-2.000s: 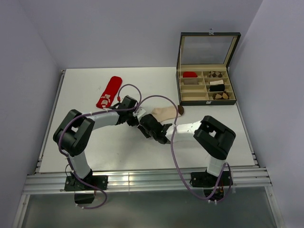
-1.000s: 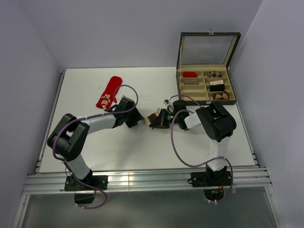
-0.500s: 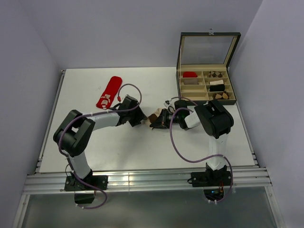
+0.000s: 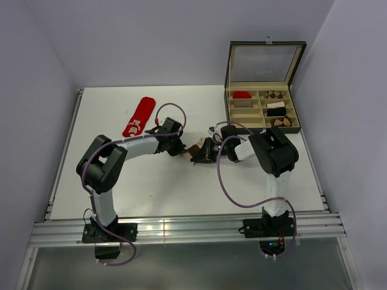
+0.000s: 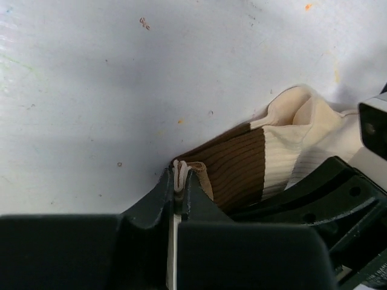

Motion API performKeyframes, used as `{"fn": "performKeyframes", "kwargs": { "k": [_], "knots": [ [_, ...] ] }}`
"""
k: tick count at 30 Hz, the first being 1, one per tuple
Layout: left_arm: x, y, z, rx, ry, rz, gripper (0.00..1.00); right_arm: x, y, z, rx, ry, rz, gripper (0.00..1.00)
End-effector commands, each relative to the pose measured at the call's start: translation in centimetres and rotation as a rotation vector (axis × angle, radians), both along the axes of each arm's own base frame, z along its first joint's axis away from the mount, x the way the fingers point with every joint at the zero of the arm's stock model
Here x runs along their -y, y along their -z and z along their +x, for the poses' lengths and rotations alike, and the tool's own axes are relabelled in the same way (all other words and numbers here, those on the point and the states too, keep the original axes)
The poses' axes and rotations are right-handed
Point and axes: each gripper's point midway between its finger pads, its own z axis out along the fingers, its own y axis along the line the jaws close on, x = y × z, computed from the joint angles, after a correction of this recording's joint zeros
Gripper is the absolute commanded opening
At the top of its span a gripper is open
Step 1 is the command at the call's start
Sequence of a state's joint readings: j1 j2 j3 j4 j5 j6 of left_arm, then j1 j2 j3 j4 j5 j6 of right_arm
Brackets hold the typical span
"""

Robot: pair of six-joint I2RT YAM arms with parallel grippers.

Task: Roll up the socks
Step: Roll the sock at the center of the board.

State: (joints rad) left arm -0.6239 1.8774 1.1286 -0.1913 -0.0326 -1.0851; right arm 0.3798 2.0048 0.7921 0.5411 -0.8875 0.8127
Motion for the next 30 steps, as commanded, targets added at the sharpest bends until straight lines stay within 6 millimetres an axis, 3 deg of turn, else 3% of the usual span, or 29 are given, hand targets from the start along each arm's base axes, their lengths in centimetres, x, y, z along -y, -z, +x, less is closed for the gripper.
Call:
{"fn": "performKeyframes", "kwargs": {
  "k": [1,4,8,10,12,15,22,26,30],
  "knots": [
    [-1.7,0.8,-0.9,-0.041,0.027,0.131,0.0,2.1,4.0,-1.2,-0.038,0.024,-0.207,0.01],
    [-2.6,0.4,-1.0,-0.053,0.055,0.195,0.0,1.5,3.1,-1.2,0.03,-0.006,-0.225,0.13],
    [-3.2,-0.5,-0.8,-0.069,0.099,0.269,0.0,0.9,0.7,-0.5,0.211,-0.024,-0.291,0.37],
    [-3.6,-0.3,-1.2,-0.093,0.124,0.299,0.0,0.8,0.5,-0.2,0.319,-0.029,-0.39,0.43],
    [-3.4,-0.2,-1.1,-0.105,0.143,0.301,0.0,0.9,-1.6,0.4,0.468,0.008,-0.467,0.48],
    [-2.9,0.1,-1.1,-0.127,0.175,0.296,0.0,1.8,-2.7,1.5,0.601,0.086,-0.59,0.49],
    [-2.5,0.5,-1.0,-0.15,0.211,0.304,0.0,0.3,-6.5,0.9,0.891,0.107,-0.692,0.47],
    [-2.4,0.8,-1.0,-0.163,0.224,0.305,0.0,-2.3,-6.7,-0.3,0.98,0.028,-0.73,0.46],
    [-2.4,0.8,-1.1,-0.169,0.229,0.306,0.0,-3.6,-6.2,-0.7,1.025,-0.012,-0.773,0.46]
  ]
}}
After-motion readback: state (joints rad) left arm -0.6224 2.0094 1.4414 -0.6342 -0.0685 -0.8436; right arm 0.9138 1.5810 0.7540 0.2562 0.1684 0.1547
